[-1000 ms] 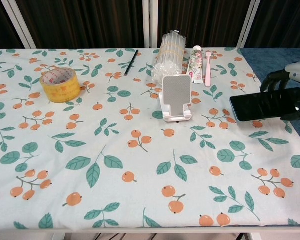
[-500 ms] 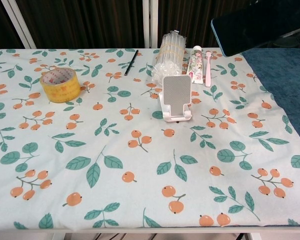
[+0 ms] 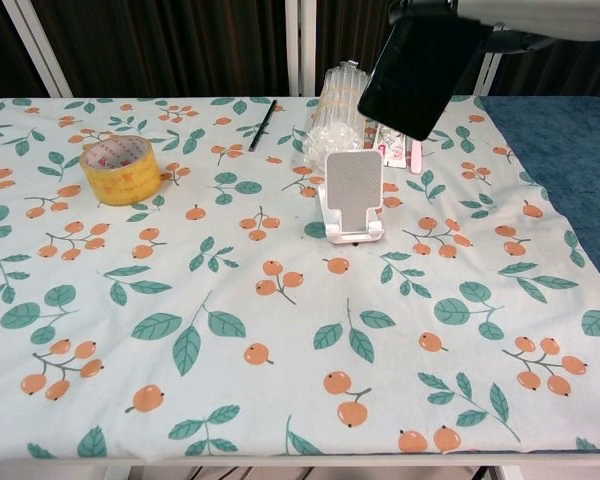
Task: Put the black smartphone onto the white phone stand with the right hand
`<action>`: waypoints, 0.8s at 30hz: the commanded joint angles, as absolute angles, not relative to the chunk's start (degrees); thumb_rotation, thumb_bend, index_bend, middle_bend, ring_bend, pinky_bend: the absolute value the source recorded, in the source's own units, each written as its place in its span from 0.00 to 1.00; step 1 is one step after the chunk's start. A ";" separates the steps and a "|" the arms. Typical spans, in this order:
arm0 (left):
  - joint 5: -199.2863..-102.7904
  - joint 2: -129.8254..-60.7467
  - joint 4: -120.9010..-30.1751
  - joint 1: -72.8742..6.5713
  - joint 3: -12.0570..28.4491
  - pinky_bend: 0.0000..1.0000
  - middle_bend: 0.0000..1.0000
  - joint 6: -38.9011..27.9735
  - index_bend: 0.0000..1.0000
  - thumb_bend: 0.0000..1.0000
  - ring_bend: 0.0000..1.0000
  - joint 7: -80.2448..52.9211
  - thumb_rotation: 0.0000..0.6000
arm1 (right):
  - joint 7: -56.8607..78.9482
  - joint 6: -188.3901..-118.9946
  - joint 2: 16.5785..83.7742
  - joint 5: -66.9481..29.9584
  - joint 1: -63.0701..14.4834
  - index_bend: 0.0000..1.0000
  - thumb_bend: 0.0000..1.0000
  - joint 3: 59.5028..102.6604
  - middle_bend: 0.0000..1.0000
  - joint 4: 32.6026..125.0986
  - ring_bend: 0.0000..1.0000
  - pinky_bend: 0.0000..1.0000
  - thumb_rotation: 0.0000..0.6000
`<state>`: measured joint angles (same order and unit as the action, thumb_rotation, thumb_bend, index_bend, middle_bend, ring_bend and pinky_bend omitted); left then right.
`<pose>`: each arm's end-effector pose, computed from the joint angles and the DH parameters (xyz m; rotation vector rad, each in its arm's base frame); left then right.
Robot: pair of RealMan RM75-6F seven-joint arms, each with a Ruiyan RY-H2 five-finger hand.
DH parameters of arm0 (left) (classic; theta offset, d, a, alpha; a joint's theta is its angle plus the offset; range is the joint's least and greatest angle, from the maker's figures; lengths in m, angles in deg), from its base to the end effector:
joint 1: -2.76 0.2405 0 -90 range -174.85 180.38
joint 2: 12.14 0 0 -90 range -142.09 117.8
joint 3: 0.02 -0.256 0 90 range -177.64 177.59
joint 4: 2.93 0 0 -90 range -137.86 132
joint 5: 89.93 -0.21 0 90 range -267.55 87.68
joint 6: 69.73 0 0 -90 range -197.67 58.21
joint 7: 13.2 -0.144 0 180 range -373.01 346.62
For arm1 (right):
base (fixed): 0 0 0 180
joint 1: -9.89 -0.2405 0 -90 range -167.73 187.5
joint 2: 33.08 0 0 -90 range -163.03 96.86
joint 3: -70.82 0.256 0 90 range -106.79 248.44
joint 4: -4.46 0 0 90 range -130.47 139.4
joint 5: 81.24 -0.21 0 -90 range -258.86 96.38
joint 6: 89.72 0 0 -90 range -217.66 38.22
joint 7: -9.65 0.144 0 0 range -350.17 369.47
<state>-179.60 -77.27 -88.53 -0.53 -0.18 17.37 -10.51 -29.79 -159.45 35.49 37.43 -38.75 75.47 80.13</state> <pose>-0.3306 0.1624 0.1587 -1.4464 -0.8669 -0.8660 -0.1156 -0.3429 0.0950 1.9704 0.9008 0.7620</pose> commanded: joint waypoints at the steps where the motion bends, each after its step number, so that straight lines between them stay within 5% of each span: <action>1: -179.66 -77.40 -88.49 -0.62 -0.13 0.22 0.08 17.33 0.06 0.06 0.11 -10.47 0.71 | -26.70 -157.78 34.66 45.15 -44.76 0.66 0.35 72.14 0.47 75.59 0.48 0.03 1.00; 24: -179.56 -77.79 -86.50 -0.39 -0.35 0.22 0.08 17.36 0.06 0.06 0.11 -7.94 0.71 | -31.94 -143.99 40.90 39.18 -48.16 0.65 0.35 72.76 0.45 77.89 0.48 0.01 1.00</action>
<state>-179.56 -77.78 -86.52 -0.41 -0.35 17.34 -7.96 -31.49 -144.54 40.41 39.38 -48.00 72.82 77.60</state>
